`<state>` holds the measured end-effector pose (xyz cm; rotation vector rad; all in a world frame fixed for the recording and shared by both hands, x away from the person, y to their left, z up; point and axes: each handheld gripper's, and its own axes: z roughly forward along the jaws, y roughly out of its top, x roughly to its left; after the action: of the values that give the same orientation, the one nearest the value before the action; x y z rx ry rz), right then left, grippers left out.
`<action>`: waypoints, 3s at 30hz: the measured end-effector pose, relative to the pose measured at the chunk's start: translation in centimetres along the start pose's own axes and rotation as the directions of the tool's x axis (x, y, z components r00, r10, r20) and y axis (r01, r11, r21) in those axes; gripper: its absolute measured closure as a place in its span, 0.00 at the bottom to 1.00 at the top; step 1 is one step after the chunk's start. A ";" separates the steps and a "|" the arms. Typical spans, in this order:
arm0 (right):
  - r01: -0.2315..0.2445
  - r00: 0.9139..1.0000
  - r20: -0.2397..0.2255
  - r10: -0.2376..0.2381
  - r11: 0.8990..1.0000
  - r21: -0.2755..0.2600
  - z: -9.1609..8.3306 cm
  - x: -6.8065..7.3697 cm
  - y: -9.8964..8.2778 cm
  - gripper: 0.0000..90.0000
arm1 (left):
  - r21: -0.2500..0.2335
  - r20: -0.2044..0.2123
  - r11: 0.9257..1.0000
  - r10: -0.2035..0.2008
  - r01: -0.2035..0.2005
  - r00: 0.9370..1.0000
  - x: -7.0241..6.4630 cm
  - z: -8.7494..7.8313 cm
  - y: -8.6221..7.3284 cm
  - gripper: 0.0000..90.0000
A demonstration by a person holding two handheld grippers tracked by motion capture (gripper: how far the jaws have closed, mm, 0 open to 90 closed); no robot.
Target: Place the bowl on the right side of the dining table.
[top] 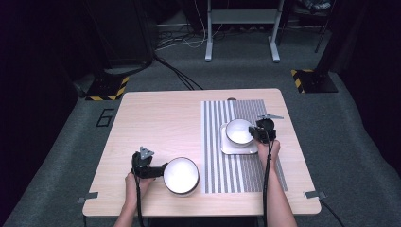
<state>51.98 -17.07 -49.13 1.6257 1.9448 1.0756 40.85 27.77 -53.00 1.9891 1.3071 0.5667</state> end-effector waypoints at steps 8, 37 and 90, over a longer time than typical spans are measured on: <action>-0.013 1.000 -0.006 0.013 0.999 0.039 0.5 -0.3 0.7 0.92 | 0.000 0.000 1.000 0.000 0.000 1.000 0.0 0.0 0.0 0.13; -0.004 1.000 -0.014 0.004 0.999 0.049 0.6 -0.6 0.9 0.91 | 0.000 0.000 1.000 0.000 0.000 1.000 0.0 0.0 0.0 0.13; 0.131 0.989 -0.069 -0.127 0.990 0.050 -5.3 1.9 -0.2 0.05 | 0.000 0.001 1.000 0.001 -0.001 1.000 0.0 0.0 0.0 0.13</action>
<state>47.60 -16.91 -45.58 1.4860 2.1079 1.0458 40.84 27.76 -53.00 1.9904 1.3051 0.5661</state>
